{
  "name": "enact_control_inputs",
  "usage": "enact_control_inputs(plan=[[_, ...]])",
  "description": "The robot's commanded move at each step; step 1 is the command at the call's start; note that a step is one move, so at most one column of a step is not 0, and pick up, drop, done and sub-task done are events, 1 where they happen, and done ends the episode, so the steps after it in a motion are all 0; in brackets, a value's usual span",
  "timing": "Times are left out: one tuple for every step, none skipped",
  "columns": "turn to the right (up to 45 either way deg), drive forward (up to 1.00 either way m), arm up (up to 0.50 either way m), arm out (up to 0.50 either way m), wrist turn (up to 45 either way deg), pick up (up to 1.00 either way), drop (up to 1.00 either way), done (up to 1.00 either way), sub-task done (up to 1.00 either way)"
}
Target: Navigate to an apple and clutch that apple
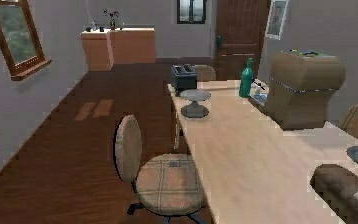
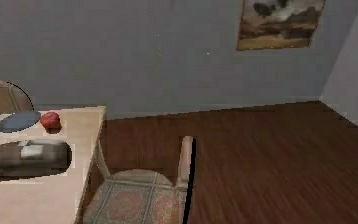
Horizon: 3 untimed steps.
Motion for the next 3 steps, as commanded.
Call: enact_control_inputs(plan=[[-45.0,0.00,0.00,0.00,0.0,0.00,0.00,0.00,0.00],[-45.0,0.00,0.00,0.00,0.0,0.00,0.00,0.00,0.00],[-30.0,0.00,0.00,0.00,0.0,0.00,0.00,0.00,0.00]])
